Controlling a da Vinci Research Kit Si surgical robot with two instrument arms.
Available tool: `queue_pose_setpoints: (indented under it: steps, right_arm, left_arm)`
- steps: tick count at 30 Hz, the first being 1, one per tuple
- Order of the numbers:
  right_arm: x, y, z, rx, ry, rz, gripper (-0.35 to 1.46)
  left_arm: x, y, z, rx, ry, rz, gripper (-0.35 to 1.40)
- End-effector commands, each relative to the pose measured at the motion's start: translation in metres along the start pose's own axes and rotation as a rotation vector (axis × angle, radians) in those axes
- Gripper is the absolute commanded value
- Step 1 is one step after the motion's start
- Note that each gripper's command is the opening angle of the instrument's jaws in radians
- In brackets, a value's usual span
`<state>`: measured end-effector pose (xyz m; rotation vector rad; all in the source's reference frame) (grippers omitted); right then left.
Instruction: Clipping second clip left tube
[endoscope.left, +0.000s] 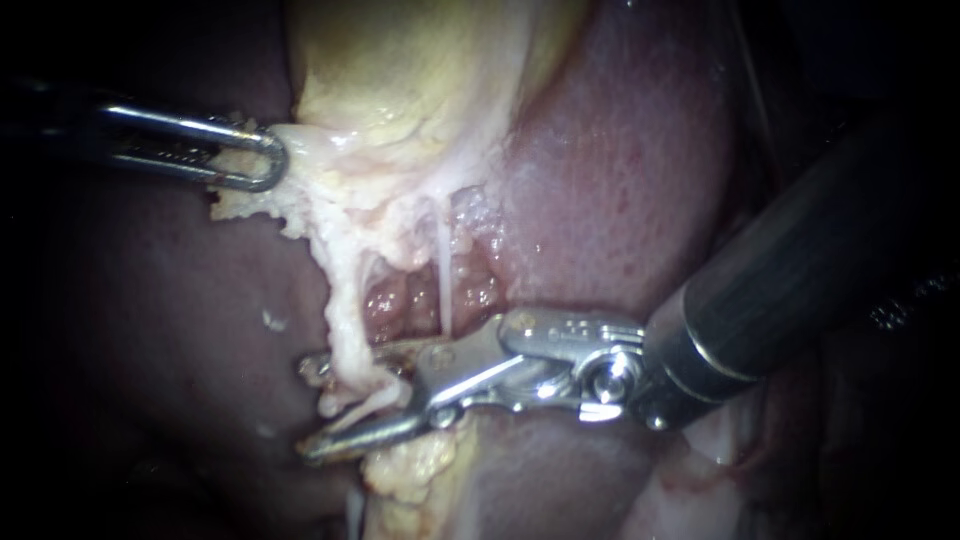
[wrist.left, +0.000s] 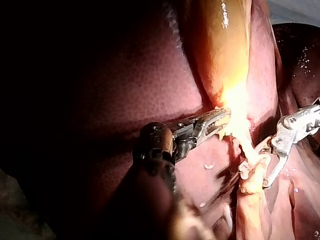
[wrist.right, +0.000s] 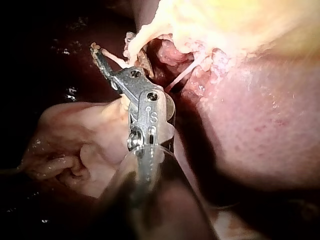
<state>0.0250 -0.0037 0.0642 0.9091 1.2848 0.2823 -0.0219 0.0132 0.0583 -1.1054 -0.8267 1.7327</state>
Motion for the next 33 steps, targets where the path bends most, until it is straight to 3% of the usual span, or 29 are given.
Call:
queue_pose_setpoints:
  steps: [1, 10, 12, 14, 15, 33]
  right_arm:
    - [-0.0001, -0.0001, -0.0002, -0.003, 0.001, 0.01, 0.3]
    - [-0.0003, -0.0003, -0.0006, 0.0, 0.0, 0.009, 0.06]
    - [-0.0004, -0.0004, -0.0007, 0.001, -0.001, 0.009, -0.07]
    - [-0.0005, -0.0005, -0.0009, 0.002, -0.001, 0.008, -0.32]
    - [-0.0005, -0.0006, -0.001, 0.003, -0.001, 0.008, -0.35]
    - [-0.0017, -0.0005, -0.0011, 0.004, -0.002, 0.061, -0.35]
  left_arm:
    - [0.0, 0.0, 0.0, 0.0, 0.0, 0.0, -0.35]
    - [0.0, 0.0, 0.0, 0.0, 0.0, 0.0, -0.35]
    - [0.0, 0.0, 0.0, 0.0, 0.0, 0.0, -0.35]
    - [0.0, 0.0, 0.0, 0.0, 0.0, 0.0, -0.35]
    - [0.0, 0.0, 0.0, 0.0, 0.0, 0.0, -0.35]
    - [0.0, 0.0, 0.0, 0.0, 0.0, 0.0, -0.35]
